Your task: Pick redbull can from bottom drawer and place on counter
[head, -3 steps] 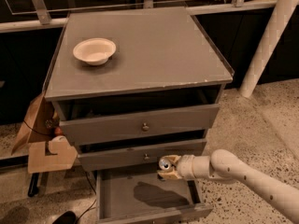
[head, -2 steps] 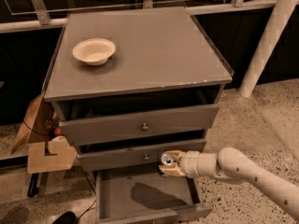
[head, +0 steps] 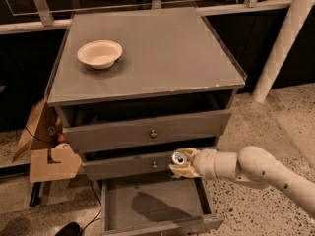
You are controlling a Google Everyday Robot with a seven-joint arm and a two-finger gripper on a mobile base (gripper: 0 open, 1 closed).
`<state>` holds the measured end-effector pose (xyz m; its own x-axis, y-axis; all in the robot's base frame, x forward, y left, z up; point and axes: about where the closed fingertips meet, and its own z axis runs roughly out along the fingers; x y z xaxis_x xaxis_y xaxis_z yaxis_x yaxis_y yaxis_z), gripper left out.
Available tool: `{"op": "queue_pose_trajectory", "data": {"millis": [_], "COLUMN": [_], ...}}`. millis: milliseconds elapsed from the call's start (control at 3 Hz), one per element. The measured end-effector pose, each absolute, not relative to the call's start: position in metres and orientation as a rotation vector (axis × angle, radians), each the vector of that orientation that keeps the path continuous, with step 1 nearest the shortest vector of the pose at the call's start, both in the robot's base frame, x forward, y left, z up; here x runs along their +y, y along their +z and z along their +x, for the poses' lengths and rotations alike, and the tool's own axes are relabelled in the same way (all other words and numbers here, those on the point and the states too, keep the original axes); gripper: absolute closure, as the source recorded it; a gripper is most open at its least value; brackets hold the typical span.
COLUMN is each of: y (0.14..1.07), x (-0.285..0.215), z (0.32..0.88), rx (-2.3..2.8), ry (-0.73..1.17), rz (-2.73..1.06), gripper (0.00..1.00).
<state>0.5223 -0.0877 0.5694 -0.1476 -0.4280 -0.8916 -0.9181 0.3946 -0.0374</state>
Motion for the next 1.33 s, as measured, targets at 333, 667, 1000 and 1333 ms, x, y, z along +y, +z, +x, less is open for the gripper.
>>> {"op": "queue_pose_trajectory", "data": {"millis": [333,667,1000,1333], "y": [0.589,0.637,0.721,0.838], "x": [-0.086,-0.086,-0.085,-0.073], "z": [0.522,0.521,0.523,0.520], "rx": [1.762,1.795,1.815,1.747], "ry": [0.685,0.688,0.656,0.599], "rz": [-1.179,-1.143,-1.149,-1.217], "gripper": [1.00,1.00,1.00,1.00]}}
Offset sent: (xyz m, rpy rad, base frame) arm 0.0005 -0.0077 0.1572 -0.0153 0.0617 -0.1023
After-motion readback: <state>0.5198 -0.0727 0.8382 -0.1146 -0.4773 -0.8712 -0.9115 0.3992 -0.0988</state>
